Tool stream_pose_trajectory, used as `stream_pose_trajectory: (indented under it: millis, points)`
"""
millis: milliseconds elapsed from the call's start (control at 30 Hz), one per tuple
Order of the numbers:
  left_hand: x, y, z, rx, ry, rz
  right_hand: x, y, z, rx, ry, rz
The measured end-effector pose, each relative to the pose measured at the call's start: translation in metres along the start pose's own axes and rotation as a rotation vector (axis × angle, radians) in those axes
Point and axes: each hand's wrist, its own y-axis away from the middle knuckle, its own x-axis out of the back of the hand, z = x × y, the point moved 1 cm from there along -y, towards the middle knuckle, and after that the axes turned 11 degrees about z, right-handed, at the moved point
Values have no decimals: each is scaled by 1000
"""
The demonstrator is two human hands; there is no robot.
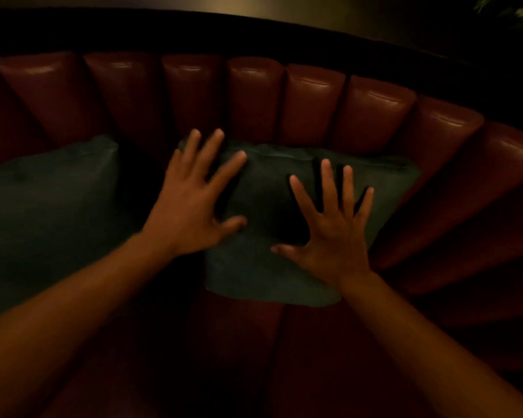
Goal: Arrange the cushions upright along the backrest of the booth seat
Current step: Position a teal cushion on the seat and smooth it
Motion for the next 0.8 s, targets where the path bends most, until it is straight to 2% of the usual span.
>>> stream_pose_trajectory:
  millis: [100, 233, 500, 800]
  points:
    - [-24, 39, 39, -59, -81, -112, -18, 20, -4, -38, 89, -30]
    - [-67, 64, 49, 6, -210, -235, -48, 54, 3, -65, 200, -97]
    - [-113, 54, 30, 55, -249, -108, -86, 43, 9, -118, 217, -26]
    - [-117, 50, 34, 58, -256, -137, -92, 34, 9, -136, 215, -64]
